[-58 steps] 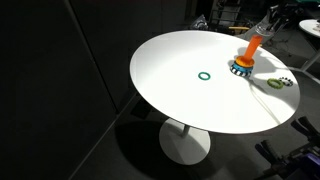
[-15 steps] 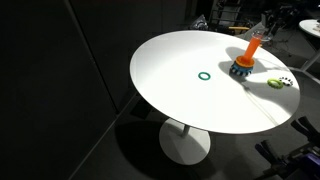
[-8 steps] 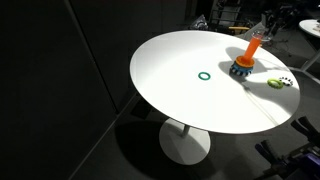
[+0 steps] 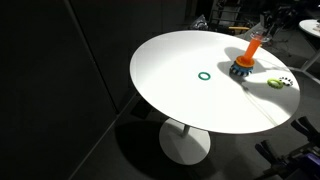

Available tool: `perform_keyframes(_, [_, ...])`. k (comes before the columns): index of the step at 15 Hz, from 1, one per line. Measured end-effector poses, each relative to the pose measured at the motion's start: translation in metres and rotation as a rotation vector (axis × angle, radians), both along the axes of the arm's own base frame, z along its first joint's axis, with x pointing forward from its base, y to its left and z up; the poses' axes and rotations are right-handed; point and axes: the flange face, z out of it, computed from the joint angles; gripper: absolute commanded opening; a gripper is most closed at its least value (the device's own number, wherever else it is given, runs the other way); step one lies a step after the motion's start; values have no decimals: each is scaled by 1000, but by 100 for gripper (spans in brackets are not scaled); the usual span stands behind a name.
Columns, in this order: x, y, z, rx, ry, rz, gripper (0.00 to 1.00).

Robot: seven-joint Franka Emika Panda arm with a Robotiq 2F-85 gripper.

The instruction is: Put the clear band through the pole

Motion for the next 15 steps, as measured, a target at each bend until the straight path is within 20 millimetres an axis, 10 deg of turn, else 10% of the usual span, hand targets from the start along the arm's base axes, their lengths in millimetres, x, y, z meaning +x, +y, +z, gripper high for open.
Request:
perform_keyframes(10, [3, 8, 1, 0, -2, 14, 10])
perform_keyframes(11, [3, 8, 1, 0, -2, 14, 48])
perform_keyframes(15, [3, 8, 1, -1, -2, 13, 75])
